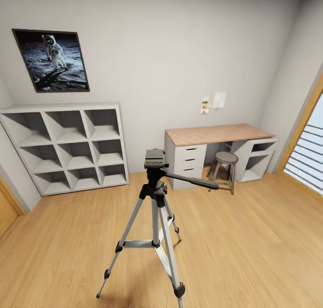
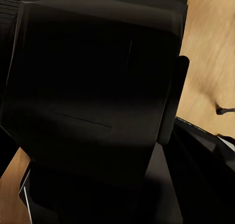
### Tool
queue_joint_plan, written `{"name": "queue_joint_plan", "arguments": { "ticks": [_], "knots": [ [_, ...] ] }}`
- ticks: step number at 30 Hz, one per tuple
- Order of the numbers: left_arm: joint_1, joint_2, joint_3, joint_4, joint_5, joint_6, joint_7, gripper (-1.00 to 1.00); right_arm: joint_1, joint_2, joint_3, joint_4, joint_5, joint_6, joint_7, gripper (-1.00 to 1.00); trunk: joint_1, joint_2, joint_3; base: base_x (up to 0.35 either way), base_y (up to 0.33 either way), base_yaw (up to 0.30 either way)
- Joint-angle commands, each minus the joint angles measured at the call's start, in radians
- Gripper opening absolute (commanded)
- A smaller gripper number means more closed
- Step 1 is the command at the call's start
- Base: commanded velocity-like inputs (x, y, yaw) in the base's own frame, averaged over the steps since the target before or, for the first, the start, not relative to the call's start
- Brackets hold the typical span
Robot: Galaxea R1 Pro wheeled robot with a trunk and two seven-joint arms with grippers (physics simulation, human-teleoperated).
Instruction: Attach the digital camera to the camera tripod in the bedroom.
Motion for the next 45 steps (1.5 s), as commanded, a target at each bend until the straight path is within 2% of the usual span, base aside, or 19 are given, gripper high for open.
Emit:
{"name": "queue_joint_plan", "arguments": {
  "ticks": [1, 45],
  "knots": [
    [-0.001, 0.0, -0.008, 0.0, 0.009, -0.003, -0.002, -1.0, -0.001, -0.001, -0.009, 0.001, 0.008, -0.004, 0.004, 1.0, 0.0, -0.001, -0.003, 0.0, 0.0, 0.0],
    [-0.001, 0.001, -0.009, 0.0, 0.01, -0.003, -0.004, -1.0, -0.001, -0.002, -0.01, 0.001, 0.002, -0.003, -0.005, 1.0, 0.0, -0.001, -0.074, 0.0, 0.0, 0.0]
  ]
}}
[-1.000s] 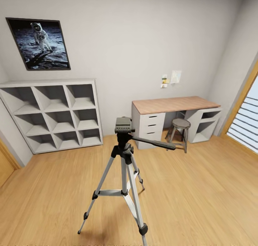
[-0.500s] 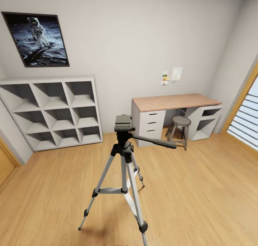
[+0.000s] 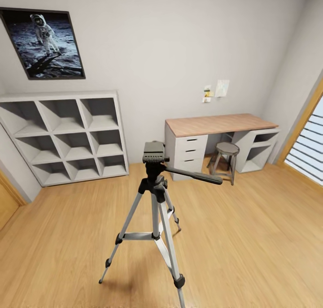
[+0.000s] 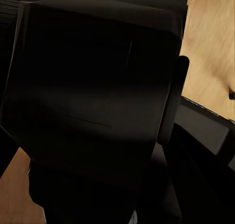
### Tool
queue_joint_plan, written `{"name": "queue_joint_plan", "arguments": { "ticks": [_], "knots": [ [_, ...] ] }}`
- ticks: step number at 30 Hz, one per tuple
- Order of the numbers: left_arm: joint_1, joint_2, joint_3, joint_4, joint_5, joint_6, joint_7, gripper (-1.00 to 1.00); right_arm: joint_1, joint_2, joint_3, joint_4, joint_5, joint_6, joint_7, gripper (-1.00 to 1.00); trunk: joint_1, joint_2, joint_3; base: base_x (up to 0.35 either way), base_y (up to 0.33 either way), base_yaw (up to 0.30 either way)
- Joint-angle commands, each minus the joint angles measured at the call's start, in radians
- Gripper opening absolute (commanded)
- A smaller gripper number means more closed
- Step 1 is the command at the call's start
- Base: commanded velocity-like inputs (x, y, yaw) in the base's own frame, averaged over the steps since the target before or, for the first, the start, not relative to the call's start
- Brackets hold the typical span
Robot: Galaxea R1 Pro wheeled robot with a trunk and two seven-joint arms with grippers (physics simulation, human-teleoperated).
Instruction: Attach the digital camera to the camera tripod in the bedroom.
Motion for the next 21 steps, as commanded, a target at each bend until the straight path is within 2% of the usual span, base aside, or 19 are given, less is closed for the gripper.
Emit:
{"name": "queue_joint_plan", "arguments": {
  "ticks": [1, 21],
  "knots": [
    [-0.001, 0.0, -0.009, 0.0, 0.009, -0.003, -0.002, -1.0, -0.001, -0.001, -0.009, 0.001, 0.008, -0.004, 0.003, 1.0, 0.0, -0.001, -0.003, 0.0, 0.0, 0.0],
    [-0.001, -0.001, -0.009, 0.0, 0.009, -0.003, -0.001, -1.0, -0.001, -0.001, -0.009, 0.001, 0.008, -0.005, 0.003, 1.0, 0.0, -0.001, -0.034, 0.0, 0.0, 0.0]
  ]
}}
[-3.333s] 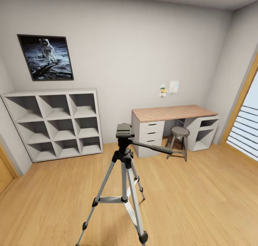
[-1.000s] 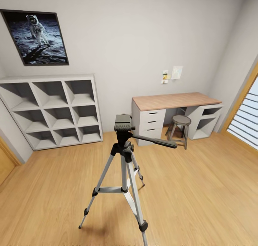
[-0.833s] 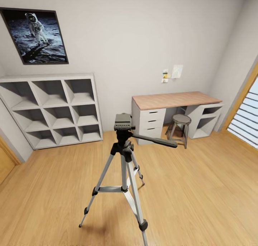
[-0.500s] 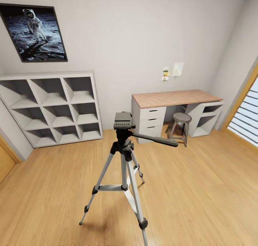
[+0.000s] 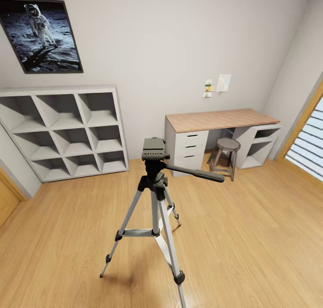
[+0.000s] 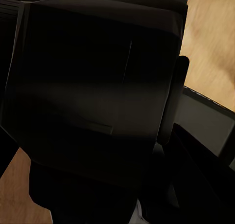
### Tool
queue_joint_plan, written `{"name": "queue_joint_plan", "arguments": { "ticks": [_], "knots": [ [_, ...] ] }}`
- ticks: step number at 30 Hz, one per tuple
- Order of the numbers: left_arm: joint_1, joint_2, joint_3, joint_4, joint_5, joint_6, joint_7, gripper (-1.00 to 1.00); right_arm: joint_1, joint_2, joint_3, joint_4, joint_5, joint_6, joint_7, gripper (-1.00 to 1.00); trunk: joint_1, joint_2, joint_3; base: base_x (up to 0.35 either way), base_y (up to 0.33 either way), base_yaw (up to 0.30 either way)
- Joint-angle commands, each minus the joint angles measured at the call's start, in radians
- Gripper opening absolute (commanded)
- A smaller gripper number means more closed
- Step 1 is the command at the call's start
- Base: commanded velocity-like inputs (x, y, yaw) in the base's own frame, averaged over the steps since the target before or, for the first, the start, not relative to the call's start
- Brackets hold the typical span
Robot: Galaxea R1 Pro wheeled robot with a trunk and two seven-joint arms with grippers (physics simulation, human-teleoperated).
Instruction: Attach the digital camera to the camera tripod in the bedroom.
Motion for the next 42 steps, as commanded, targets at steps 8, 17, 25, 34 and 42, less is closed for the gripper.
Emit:
{"name": "queue_joint_plan", "arguments": {
  "ticks": [8, 17, 25, 34, 42],
  "knots": [
    [0.0, 0.0, -0.009, 0.0, 0.009, -0.003, -0.002, -1.0, -0.001, 0.001, -0.009, 0.001, 0.009, -0.004, 0.004, 1.0, 0.0, -0.001, -0.002, 0.0, 0.0, 0.0],
    [0.0, 0.0, -0.009, 0.0, 0.009, -0.003, -0.002, -1.0, -0.001, 0.0, -0.009, 0.0, 0.009, -0.003, 0.003, 1.0, 0.0, -0.001, -0.002, 0.0, 0.0, 0.0],
    [0.0, 0.0, -0.01, 0.0, 0.009, -0.003, -0.002, -1.0, -0.001, 0.0, -0.007, 0.001, 0.009, -0.002, 0.004, 1.0, 0.0, -0.001, -0.002, 0.0, 0.002, 0.0],
    [0.0, -0.007, -0.008, -0.001, 0.006, -0.002, -0.002, -1.0, -0.001, 0.002, -0.007, 0.001, 0.011, -0.002, 0.004, 1.0, 0.0, -0.001, -0.002, 0.0, 0.177, 0.0],
    [0.0, -0.003, -0.008, 0.0, 0.007, -0.003, -0.002, -1.0, -0.001, 0.002, -0.006, 0.001, 0.011, -0.002, 0.005, 1.0, 0.0, -0.001, -0.002, 0.0, 0.02, 0.0]
  ]
}}
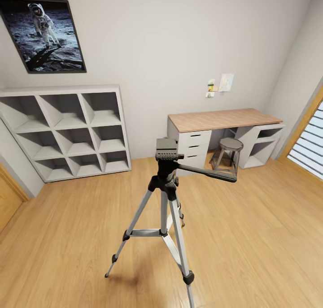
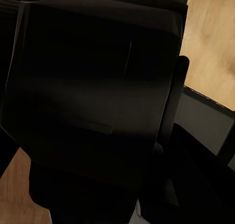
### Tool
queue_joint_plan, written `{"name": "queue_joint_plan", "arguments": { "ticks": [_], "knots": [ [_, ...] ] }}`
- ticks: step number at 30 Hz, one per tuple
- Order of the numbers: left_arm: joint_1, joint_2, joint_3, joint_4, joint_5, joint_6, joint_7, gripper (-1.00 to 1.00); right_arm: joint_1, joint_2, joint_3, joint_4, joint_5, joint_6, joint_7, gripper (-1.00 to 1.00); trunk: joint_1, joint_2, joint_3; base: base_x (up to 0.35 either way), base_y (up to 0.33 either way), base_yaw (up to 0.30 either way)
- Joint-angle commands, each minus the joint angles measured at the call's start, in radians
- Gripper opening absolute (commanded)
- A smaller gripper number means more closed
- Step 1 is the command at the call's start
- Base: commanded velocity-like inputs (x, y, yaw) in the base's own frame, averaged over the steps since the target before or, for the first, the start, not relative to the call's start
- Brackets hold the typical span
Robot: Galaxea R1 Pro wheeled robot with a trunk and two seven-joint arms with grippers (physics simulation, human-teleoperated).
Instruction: Attach the digital camera to the camera tripod in the bedroom.
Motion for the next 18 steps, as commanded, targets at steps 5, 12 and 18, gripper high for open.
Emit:
{"name": "queue_joint_plan", "arguments": {
  "ticks": [5, 12, 18],
  "knots": [
    [0.0, 0.002, -0.008, 0.001, 0.009, -0.003, -0.002, -1.0, -0.001, 0.0, -0.009, 0.002, 0.008, -0.004, 0.002, 1.0, 0.0, -0.001, -0.001, 0.0, 0.002, 0.0],
    [0.0, 0.002, -0.008, 0.001, 0.009, -0.003, -0.002, -1.0, -0.001, 0.0, -0.009, 0.002, 0.01, -0.005, 0.004, 1.0, 0.0, -0.001, -0.001, 0.0, 0.0, 0.0],
    [0.0, 0.002, -0.008, 0.0, 0.009, -0.003, -0.002, -1.0, -0.001, 0.003, -0.01, 0.001, 0.01, 0.004, 0.006, 1.0, 0.0, -0.001, -0.001, 0.0, 0.0, 0.0]
  ]
}}
